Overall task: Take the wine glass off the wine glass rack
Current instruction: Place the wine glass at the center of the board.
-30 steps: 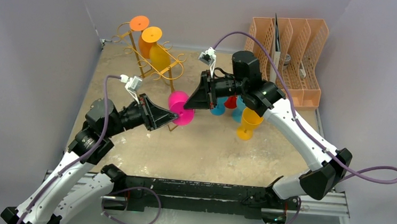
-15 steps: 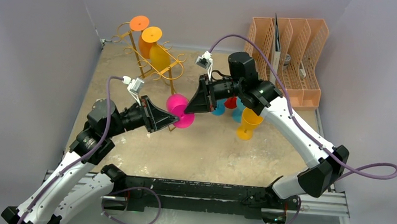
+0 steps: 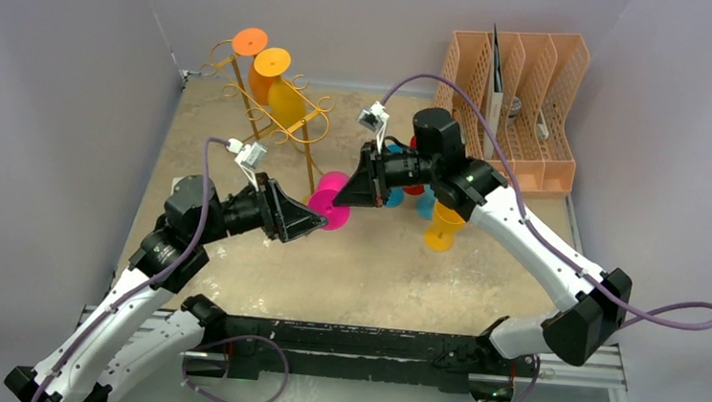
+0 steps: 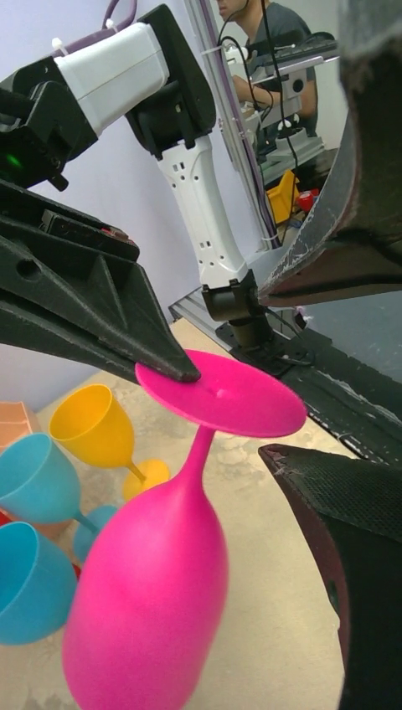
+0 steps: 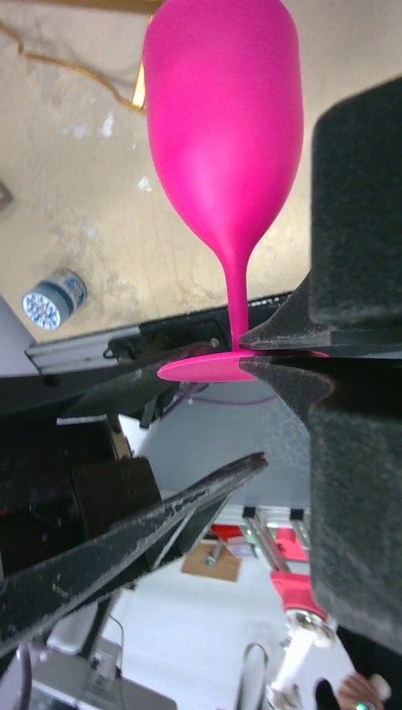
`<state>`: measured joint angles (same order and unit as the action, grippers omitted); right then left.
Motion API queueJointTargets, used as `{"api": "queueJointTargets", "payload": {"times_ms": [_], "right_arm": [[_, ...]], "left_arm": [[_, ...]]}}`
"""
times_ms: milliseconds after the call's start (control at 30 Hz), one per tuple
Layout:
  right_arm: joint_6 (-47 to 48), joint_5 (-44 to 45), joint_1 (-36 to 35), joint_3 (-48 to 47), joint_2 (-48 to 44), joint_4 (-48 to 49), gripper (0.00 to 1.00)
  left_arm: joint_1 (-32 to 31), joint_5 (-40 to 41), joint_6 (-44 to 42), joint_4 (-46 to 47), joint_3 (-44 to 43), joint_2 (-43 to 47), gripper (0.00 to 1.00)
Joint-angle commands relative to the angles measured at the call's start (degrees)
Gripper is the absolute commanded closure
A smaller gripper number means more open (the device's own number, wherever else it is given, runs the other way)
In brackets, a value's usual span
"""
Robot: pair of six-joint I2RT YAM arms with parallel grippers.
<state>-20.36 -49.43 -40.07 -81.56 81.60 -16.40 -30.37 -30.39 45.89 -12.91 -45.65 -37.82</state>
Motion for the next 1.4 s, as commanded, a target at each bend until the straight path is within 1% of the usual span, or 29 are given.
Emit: {"api": "queueJointTargets", "payload": {"times_ms": [0, 67, 167, 400, 600, 800, 900, 1133, 1267, 1367], "right_arm": [[-5.3, 6.6, 0.1, 6.9, -5.0, 15.4, 1.0], [-6.3, 7.0, 0.1, 8.5, -5.6, 18.5, 1.0], [-5.9, 7.6, 0.1, 8.4, -5.5, 18.2, 1.0], [-6.9, 6.8, 0.0, 8.2, -4.5, 20.0, 1.0], [-7.2, 5.7, 0.1, 8.4, -4.3, 19.6, 1.0], [-7.3, 4.2, 0.1, 7.4, -4.2, 17.2, 1.0], [-7.9, 3.2, 0.0, 5.9, -3.3, 15.1, 1.0], [-8.2, 2.1, 0.1, 5.2, -2.7, 14.1, 1.0], [-8.2, 1.8, 0.1, 4.7, -2.6, 12.9, 1.0], [-8.1, 2.1, 0.1, 4.7, -2.7, 12.6, 1.0]], "left_arm": [[0.3, -1.3, 2.5, 2.5, 2.8, 0.5, 0.4], [0.2, -0.8, 5.5, 5.7, 4.6, 0.5, 0.41], [0.2, -1.2, 9.3, 11.5, 6.7, 0.0, 0.41], [0.3, -2.6, 11.6, 15.8, 7.9, -2.4, 0.44], [0.3, 1.5, 13.3, 19.3, 10.3, -0.2, 0.46], [0.2, 5.5, 14.0, 22.0, 12.8, 2.8, 0.52], [0.3, 5.9, 14.1, 24.1, 13.8, 3.0, 0.57], [0.3, 1.1, 15.1, 29.4, 13.8, -0.7, 0.69], [0.2, 0.2, 15.3, 30.5, 14.1, -1.5, 0.78], [0.3, 0.0, 15.3, 30.5, 14.2, -1.3, 0.81]]}}
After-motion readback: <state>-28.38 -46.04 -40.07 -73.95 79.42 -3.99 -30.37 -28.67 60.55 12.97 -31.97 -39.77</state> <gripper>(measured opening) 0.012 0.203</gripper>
